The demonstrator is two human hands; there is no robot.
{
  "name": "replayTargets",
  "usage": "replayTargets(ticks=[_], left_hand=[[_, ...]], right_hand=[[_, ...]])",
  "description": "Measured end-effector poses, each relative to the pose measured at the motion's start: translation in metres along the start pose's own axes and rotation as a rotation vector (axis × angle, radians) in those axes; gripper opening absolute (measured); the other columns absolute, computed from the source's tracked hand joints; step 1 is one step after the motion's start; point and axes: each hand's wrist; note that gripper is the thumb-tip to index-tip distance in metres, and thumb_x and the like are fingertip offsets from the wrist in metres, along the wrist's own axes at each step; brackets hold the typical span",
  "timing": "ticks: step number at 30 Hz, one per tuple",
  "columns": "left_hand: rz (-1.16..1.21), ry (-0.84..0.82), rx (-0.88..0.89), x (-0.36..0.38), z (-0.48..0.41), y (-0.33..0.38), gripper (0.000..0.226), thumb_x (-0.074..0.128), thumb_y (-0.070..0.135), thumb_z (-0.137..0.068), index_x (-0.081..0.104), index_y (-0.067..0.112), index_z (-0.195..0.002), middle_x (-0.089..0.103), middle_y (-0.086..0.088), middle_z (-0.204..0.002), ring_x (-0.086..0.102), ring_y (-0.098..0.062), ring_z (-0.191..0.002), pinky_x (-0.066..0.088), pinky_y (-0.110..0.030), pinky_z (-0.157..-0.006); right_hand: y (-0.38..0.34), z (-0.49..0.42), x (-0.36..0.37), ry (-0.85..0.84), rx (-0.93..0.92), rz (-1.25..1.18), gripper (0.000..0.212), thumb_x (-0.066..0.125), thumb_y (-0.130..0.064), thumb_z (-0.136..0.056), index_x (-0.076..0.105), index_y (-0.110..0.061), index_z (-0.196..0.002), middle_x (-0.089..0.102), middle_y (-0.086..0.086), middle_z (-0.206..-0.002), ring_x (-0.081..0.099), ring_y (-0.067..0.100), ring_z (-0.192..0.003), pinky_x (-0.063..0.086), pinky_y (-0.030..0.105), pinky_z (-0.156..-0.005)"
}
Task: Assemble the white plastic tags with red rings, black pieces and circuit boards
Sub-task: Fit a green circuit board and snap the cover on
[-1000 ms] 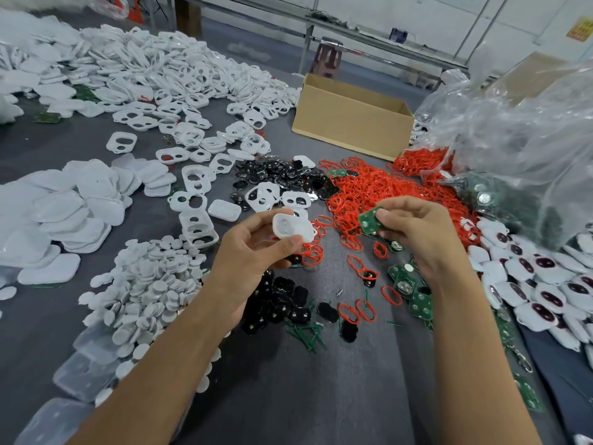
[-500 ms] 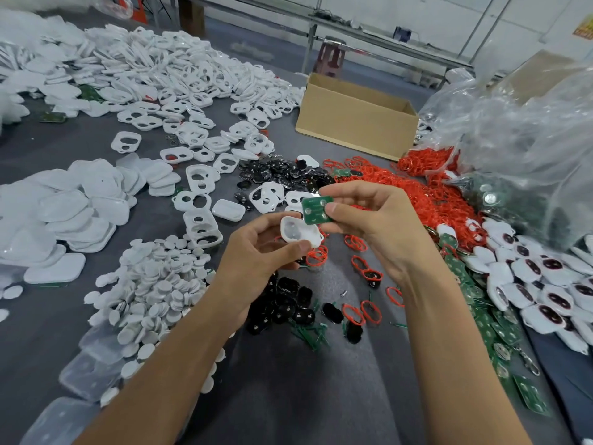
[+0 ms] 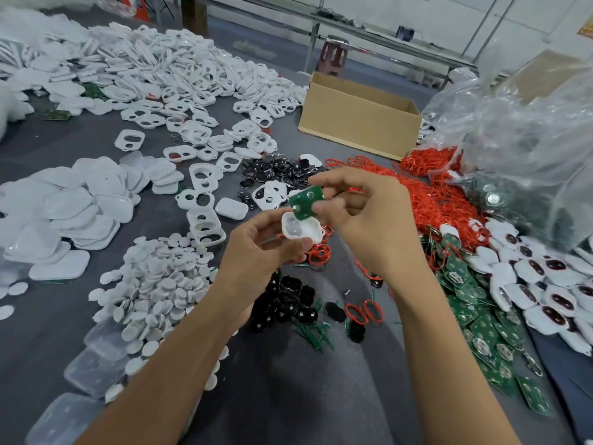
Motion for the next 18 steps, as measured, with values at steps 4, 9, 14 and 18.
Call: replayTargets(ticks=[4, 9, 14, 18], left_hand=[[0.013, -0.001, -0.009, 0.0005, -0.0004, 0.0005, 0.059, 0.078, 0.015, -0.061, 0.064, 0.003, -0.117, 0.075, -0.004, -0.099, 0.068, -0.01, -0.081, 0.058, -0.024, -0.069], [0.036, -0.003, -0.031, -0.0003, -0.0008, 0.0005, 0.052, 0.078, 0.013, -0.062, 0.066, 0.006, -0.112, 0.076, -0.005, -0.099, 0.069, -0.014, -0.085, 0.058, -0.024, -0.069], [0.016, -0.018, -0.02, 0.0004, 0.0009, 0.0029, 0.048, 0.077, 0.012, -0.062, 0.069, 0.012, -0.11, 0.076, -0.005, -0.1, 0.069, -0.013, -0.084, 0.059, -0.025, -0.073], [-0.012, -0.022, 0.005, 0.003, 0.0027, 0.0037, 0.043, 0.077, 0.003, -0.066, 0.068, 0.011, -0.108, 0.075, -0.005, -0.096, 0.067, -0.011, -0.075, 0.058, -0.023, -0.07]], right_hand=[[0.0027, 0.0009, -0.0036, 0.003, -0.037, -0.016, 0.034, 0.069, 0.008, -0.075, 0.069, -0.025, -0.074, 0.068, -0.008, -0.07, 0.066, 0.007, -0.061, 0.054, 0.019, -0.06], [0.0055, 0.0003, -0.0023, -0.006, -0.018, -0.079, 0.027, 0.071, 0.005, -0.075, 0.071, -0.021, -0.077, 0.068, -0.005, -0.07, 0.061, 0.004, -0.057, 0.046, 0.014, -0.059], [0.005, -0.0003, -0.0052, 0.015, -0.039, 0.016, 0.03, 0.061, 0.008, -0.076, 0.07, -0.017, -0.089, 0.054, -0.007, -0.064, 0.046, 0.001, -0.055, 0.039, 0.012, -0.058], [-0.0016, 0.0038, 0.0016, -0.085, -0.035, 0.237, 0.026, 0.059, 0.003, -0.074, 0.068, -0.018, -0.086, 0.054, -0.011, -0.057, 0.048, 0.002, -0.053, 0.041, 0.014, -0.051]])
Point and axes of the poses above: each hand's wrist, its own z-axis away from the middle knuckle, its own x-axis out of the palm, y = z × x
